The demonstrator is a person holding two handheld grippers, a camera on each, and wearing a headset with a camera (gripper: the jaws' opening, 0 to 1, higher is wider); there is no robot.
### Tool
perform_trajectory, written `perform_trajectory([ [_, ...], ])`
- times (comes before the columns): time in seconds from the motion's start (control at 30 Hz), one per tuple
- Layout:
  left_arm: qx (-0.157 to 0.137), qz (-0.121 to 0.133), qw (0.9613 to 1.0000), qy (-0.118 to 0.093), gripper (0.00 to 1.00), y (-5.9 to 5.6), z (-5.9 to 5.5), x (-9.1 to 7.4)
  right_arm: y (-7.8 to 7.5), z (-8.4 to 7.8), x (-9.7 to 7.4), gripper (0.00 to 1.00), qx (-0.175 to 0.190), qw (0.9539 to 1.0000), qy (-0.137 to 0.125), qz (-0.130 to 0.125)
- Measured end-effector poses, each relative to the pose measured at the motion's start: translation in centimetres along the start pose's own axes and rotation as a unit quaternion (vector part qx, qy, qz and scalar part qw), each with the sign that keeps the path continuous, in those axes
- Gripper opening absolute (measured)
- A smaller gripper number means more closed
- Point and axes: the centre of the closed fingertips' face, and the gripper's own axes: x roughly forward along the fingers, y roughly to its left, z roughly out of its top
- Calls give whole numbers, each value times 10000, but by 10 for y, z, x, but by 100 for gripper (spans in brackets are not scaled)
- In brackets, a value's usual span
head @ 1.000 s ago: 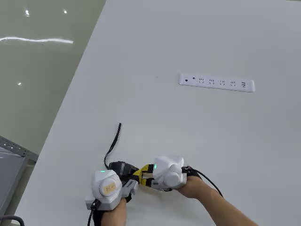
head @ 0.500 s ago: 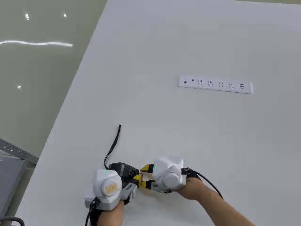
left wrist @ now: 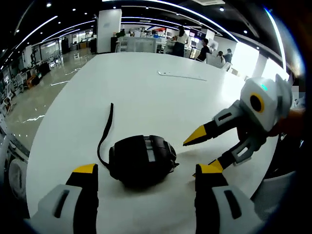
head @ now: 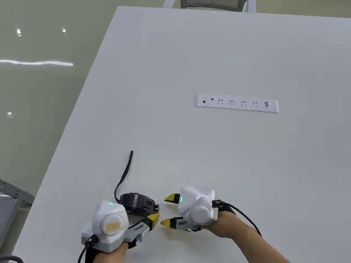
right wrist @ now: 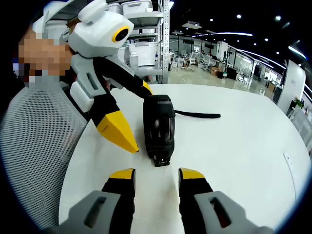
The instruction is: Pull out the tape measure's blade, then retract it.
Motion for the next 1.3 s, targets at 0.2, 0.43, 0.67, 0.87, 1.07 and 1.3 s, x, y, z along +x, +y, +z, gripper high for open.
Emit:
perform_trajectory([
  [0.2,613,-416,9972,62,85,-6,2,-7,2,-9,-23,43,228,9994,67,-252],
  [0.43,1124,-734,9909,7,87,-8,6,-15,-2,-13,-64,52,745,9944,-63,-752],
  [0.67,1618,-1074,9810,-23,91,-5,8,-32,10,-30,-112,58,1012,9886,-132,-1108],
  [0.87,1639,-1108,9802,-19,99,3,3,-43,21,-50,-143,64,1278,9826,-70,-1343],
  [1.07,1692,-1192,9783,-73,99,3,0,-54,30,-61,-170,73,1567,9759,-114,-1514],
  [1.3,1645,-1356,9767,-230,99,1,4,-66,29,-67,-196,79,1747,9695,-230,-1703],
])
